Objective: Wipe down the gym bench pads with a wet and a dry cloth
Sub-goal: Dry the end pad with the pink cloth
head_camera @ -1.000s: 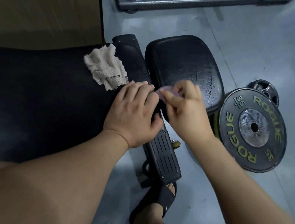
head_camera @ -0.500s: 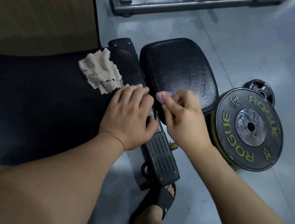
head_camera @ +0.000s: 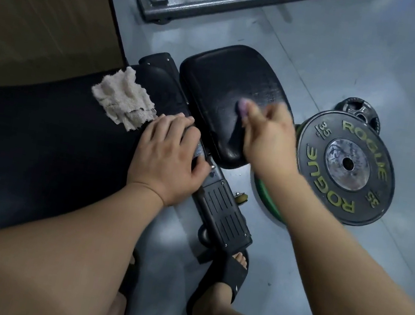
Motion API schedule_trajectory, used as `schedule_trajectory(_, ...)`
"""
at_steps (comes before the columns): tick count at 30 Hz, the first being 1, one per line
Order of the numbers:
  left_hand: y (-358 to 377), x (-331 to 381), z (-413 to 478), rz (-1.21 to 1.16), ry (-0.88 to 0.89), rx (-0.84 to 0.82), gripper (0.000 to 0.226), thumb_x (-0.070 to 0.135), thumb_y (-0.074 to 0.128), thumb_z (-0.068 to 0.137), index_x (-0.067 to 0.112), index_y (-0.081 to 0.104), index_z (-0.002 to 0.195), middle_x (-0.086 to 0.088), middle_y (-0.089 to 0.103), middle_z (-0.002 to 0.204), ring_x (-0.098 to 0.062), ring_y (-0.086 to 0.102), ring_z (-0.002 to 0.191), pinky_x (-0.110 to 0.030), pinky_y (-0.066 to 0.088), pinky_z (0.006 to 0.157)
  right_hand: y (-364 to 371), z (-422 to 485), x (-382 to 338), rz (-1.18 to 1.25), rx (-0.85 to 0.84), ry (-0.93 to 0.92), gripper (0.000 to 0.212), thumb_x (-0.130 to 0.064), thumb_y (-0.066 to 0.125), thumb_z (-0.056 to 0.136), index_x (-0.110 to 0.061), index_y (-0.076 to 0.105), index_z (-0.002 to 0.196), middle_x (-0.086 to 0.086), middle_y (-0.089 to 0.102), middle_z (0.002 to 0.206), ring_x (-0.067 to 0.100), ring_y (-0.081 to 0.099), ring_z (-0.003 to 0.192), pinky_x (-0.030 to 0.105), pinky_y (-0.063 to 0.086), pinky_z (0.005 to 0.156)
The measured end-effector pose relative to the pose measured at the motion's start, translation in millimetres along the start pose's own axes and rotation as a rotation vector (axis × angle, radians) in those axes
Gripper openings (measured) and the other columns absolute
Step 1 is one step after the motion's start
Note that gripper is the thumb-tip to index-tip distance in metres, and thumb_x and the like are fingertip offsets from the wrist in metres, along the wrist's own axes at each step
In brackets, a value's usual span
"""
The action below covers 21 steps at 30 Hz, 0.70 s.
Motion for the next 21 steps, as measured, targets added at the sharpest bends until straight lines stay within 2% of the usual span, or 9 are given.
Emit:
schedule_trajectory(2,0.9,0.4,0.3,0.002,0.000,0.000,0.036,0.039,0.054,0.085,0.013,0.061,0.108,-0.009,0.057,0.134,-0.031,0.046,0.133,-0.046,0.029,0.116,3.4,17.4,18.9,-0.053,0.063,0.165,0.033,-0.036,0.048,0.105,-0.015,0.074,0.108,0.014,0.048,0.085,0.032,0.049,0.072,0.045,0.049,0.066)
schedule_trajectory(4,1.5,-0.2,0.5,0.008,0.000,0.005,0.036,0.039,0.055,0.085,0.012,0.062,0.108,-0.009,0.057,0.134,-0.032,0.046,0.132,-0.046,0.030,0.116,6.7,9.7,4.8,-0.056,0.107,0.212,0.029,-0.029,0.051,0.104,-0.010,0.072,0.103,0.012,0.045,0.083,0.032,0.049,0.071,0.044,0.049,0.066)
schedule_trajectory(8,2.1,0.3,0.9,0.008,0.007,0.024,0.035,0.039,0.056,0.085,0.011,0.062,0.107,-0.011,0.059,0.133,-0.033,0.047,0.131,-0.047,0.032,0.114,-2.2,-38.8,-36.7,0.068,-0.007,-0.007,0.028,-0.025,0.053,0.105,-0.012,0.071,0.120,0.007,0.045,0.088,0.029,0.050,0.074,0.037,0.045,0.067)
schedule_trajectory(10,2.9,0.0,0.0,0.012,0.011,0.034,0.035,0.038,0.056,0.085,0.011,0.062,0.106,-0.011,0.059,0.132,-0.033,0.048,0.130,-0.048,0.033,0.114,-5.2,-32.2,-22.2,0.060,-0.016,-0.007,0.029,-0.031,0.052,0.105,-0.017,0.073,0.121,0.007,0.046,0.088,0.028,0.049,0.073,0.039,0.048,0.066)
schedule_trajectory(14,2.9,0.0,0.2,0.008,0.011,0.038,0.036,0.038,0.056,0.084,0.012,0.062,0.107,-0.010,0.059,0.132,-0.033,0.047,0.130,-0.048,0.035,0.112,-1.8,0.9,29.1,0.011,0.101,0.290,0.034,-0.038,0.049,0.104,-0.019,0.075,0.117,0.011,0.047,0.093,0.033,0.052,0.080,0.043,0.052,0.074)
schedule_trajectory(16,2.5,0.4,0.3,0.007,0.012,0.044,0.035,0.038,0.057,0.084,0.012,0.062,0.107,-0.010,0.059,0.132,-0.032,0.047,0.130,-0.047,0.035,0.111,1.4,-9.9,15.4,0.040,0.125,0.367,0.031,-0.034,0.052,0.103,-0.018,0.074,0.118,0.009,0.048,0.095,0.032,0.053,0.085,0.041,0.051,0.078)
schedule_trajectory(19,3.5,0.0,0.2,0.010,0.011,0.038,0.035,0.038,0.056,0.084,0.012,0.062,0.108,-0.010,0.058,0.133,-0.032,0.046,0.131,-0.047,0.033,0.110,-3.0,-50.4,-29.7,0.111,0.101,0.234,0.024,-0.021,0.061,0.101,-0.018,0.073,0.120,0.003,0.042,0.095,0.026,0.049,0.083,0.031,0.044,0.076)
schedule_trajectory(21,4.3,-0.6,-0.4,0.007,0.008,0.032,0.037,0.039,0.055,0.085,0.012,0.062,0.110,-0.009,0.057,0.134,-0.031,0.045,0.132,-0.047,0.033,0.110,-7.6,-61.0,-32.8,0.129,0.068,0.160,0.024,-0.022,0.061,0.102,-0.020,0.072,0.123,0.002,0.043,0.096,0.024,0.049,0.083,0.030,0.045,0.077)
Point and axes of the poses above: each hand's wrist, its own z-axis towards the middle knuckle, its own y-axis out of the palm, x = y × z, the point moved 4 cm from there along z, towards the middle knuckle
